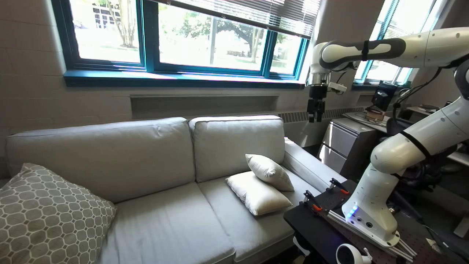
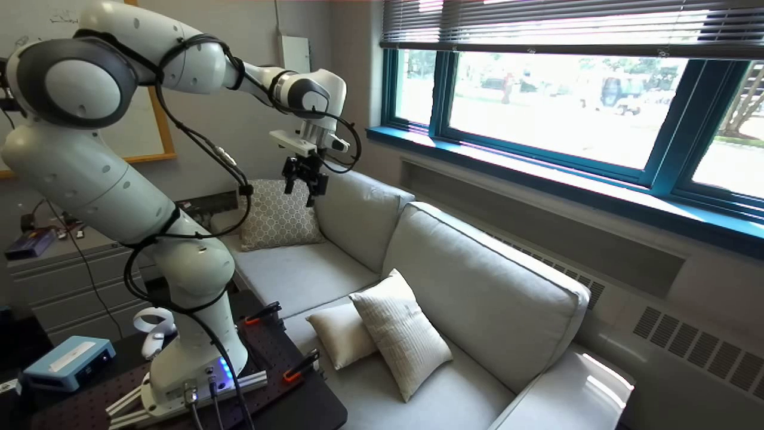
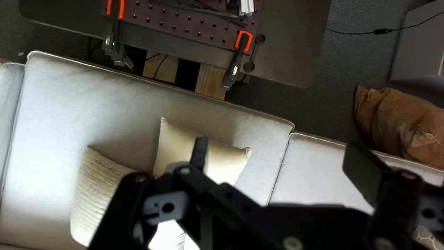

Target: Arrange the small pillows on the right side of the couch

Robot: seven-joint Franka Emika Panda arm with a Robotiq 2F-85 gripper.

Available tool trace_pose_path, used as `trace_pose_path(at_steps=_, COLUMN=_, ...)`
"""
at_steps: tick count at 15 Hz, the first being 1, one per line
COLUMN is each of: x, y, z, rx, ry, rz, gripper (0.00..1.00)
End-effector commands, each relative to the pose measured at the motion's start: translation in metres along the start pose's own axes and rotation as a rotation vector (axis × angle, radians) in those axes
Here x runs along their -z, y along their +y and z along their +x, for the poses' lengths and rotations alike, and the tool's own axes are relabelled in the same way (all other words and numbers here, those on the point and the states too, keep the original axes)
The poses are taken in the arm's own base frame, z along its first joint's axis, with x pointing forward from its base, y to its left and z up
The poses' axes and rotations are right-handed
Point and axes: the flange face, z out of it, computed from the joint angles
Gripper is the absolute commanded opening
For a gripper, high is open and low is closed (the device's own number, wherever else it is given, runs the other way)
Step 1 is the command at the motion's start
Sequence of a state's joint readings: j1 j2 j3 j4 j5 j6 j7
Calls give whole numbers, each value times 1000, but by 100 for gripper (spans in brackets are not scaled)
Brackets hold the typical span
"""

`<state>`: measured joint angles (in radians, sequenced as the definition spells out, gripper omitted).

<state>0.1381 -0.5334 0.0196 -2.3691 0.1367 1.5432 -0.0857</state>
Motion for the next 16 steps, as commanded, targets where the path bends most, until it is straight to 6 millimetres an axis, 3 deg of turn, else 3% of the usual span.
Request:
trace_pose_path(at_steps=1, x=15, y=16, z=-1, rx=-39, ry=43, rz=10, gripper=100)
trace_pose_path(at_steps=6, x=75, y=66, z=23, rx=-170, ry=278, rz=90, gripper=100)
trace_pose_path(at_steps=8, x=96, y=76, z=48, rx=-223, ry=381, rz=155, gripper=100)
trace_pose_path(at_steps=10, x=109, y=76, z=76, rx=-284, ry=468, rz=237, gripper=100)
trace_pose_path(at_steps=12, x=113, y=67, z=118, rx=-359, ry=549, rz=311, gripper=100)
trace_pose_path(at_steps=16, x=92, y=33, z=209, rx=-517, ry=654, rz=381, gripper=100)
